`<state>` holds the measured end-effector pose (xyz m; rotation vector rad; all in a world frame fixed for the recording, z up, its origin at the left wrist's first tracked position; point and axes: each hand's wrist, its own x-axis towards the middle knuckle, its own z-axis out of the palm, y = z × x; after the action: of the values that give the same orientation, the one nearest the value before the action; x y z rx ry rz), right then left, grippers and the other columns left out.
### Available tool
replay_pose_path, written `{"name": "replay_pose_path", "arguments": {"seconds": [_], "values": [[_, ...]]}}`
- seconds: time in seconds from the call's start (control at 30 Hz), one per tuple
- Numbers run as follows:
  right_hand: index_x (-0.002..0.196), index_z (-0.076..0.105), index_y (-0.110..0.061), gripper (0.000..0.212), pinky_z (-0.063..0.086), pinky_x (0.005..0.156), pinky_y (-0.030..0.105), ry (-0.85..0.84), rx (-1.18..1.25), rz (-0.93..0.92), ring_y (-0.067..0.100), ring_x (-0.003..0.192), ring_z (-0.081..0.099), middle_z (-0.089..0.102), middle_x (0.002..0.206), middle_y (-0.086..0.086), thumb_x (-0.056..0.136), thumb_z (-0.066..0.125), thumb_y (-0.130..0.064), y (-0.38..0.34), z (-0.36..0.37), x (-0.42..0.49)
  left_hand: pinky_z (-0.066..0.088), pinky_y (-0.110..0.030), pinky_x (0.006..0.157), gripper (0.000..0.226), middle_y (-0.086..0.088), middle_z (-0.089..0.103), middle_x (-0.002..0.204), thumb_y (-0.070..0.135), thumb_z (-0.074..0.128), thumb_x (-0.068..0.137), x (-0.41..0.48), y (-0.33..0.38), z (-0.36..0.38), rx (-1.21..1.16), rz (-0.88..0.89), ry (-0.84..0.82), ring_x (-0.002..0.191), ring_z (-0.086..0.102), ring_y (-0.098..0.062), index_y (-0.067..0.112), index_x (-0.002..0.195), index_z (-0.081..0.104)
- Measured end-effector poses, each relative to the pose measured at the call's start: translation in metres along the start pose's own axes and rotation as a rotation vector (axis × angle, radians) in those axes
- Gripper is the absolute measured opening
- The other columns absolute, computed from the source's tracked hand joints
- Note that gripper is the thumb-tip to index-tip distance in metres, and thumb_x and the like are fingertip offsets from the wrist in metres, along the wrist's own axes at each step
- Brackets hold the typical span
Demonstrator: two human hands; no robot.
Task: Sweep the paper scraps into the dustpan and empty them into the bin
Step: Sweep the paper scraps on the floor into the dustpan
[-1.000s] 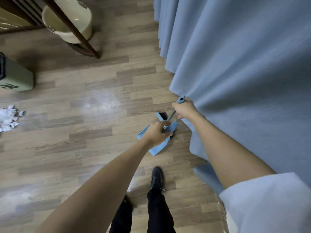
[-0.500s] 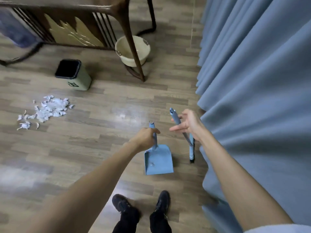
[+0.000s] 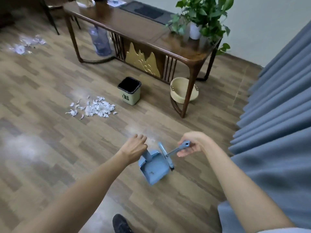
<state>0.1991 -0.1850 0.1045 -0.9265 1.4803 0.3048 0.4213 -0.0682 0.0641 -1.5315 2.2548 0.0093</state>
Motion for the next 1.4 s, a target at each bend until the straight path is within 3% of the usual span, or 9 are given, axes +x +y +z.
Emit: {"name": "replay_pose_path", "arguments": {"seconds": [0.1,0.2,0.3,0.5,0.77,1.03,1.2,1.3,1.4], "values": [[0.071,0.043,0.000,0.040,0.033,0.022,0.015,0.013,-0.296,0.117,0.014,0.016,0.041,0.046,0.035,0.012,0.106,0.024,-0.008,-0.043,0.035,0.017,0.040,-0.037,0.083,0.033,-0.010,0.052,0.112,0.040,0.057,0.088,-0.031,-0.058,0.015,-0.122,-0.136,-0.010,0.104,0.052,-0.029,0.013,0.105,0.066],[0.061,0.038,-0.008,0.043,0.020,0.025,0.009,0.120,-0.471,0.049,0.011,0.014,0.027,0.035,0.035,0.007,0.101,0.025,-0.007,-0.085,0.090,0.025,0.043,-0.032,0.065,0.033,-0.010,0.055,0.099,0.043,0.060,0.089,-0.069,-0.119,0.033,-0.730,-0.434,-0.104,0.085,0.060,-0.028,0.011,0.097,0.056],[0.057,0.037,-0.009,0.041,0.018,0.033,0.004,0.183,-0.482,-0.024,0.011,0.018,0.025,0.035,0.036,0.004,0.098,0.033,-0.007,-0.122,0.145,0.033,0.040,-0.024,0.042,0.023,-0.008,0.065,0.070,0.028,0.064,0.090,-0.103,-0.178,0.050,-1.310,-0.700,0.072,0.053,0.060,-0.018,0.010,0.086,0.052],[0.061,0.035,-0.010,0.036,0.016,0.036,0.005,0.259,-0.481,-0.148,0.011,0.027,0.027,0.035,0.054,0.008,0.097,0.032,-0.007,-0.211,0.222,0.041,0.048,-0.032,0.055,0.035,-0.010,0.048,0.074,0.021,0.066,0.090,-0.160,-0.283,0.073,-1.627,-0.933,0.324,0.056,0.052,-0.023,-0.001,0.113,0.052],[0.078,0.051,-0.006,0.018,0.024,0.042,0.015,0.218,-0.674,-0.331,0.014,0.040,0.035,0.046,0.055,0.010,0.093,0.040,-0.009,-0.359,0.314,0.065,0.061,-0.042,0.059,0.043,0.001,0.047,0.064,0.046,0.071,0.084,-0.204,-0.403,0.087,-1.357,-1.210,0.590,0.053,0.053,-0.018,0.015,0.070,0.045],[0.069,0.046,-0.006,0.027,0.025,0.036,0.011,0.087,-0.907,-0.388,0.012,0.028,0.034,0.045,0.044,0.009,0.095,0.041,0.000,-0.542,0.409,0.147,0.039,-0.022,0.038,0.041,-0.003,0.048,0.058,0.050,0.061,0.091,-0.199,-0.571,0.146,-1.439,-1.379,0.463,0.044,0.051,-0.021,0.016,0.074,0.045],[0.066,0.043,-0.007,0.024,0.036,0.039,0.025,0.097,-1.040,-0.510,0.022,0.038,0.045,0.049,0.052,0.014,0.090,0.042,-0.002,-0.636,0.450,0.188,0.029,-0.016,0.028,0.053,-0.011,0.054,0.050,0.060,0.051,0.092,-0.186,-0.662,0.178,-1.424,-1.533,0.358,0.027,0.045,-0.012,0.010,0.074,0.050],[0.088,0.055,-0.005,0.013,0.035,0.039,0.026,0.101,-1.111,-0.556,0.025,0.054,0.054,0.062,0.076,0.013,0.093,0.043,-0.009,-0.679,0.470,0.209,0.029,-0.017,0.027,0.058,-0.013,0.053,0.049,0.061,0.049,0.092,-0.171,-0.707,0.195,-1.431,-1.558,0.355,0.028,0.046,-0.014,0.008,0.069,0.049],[0.123,0.058,-0.003,0.033,0.042,0.059,0.031,0.082,-1.160,-0.568,0.033,0.092,0.065,0.065,0.121,0.020,0.094,0.044,-0.013,-0.714,0.488,0.236,0.029,-0.016,0.026,0.058,-0.009,0.052,0.047,0.058,0.051,0.093,-0.152,-0.746,0.212,-1.413,-1.527,0.315,0.023,0.043,-0.007,0.009,0.064,0.047]]}}
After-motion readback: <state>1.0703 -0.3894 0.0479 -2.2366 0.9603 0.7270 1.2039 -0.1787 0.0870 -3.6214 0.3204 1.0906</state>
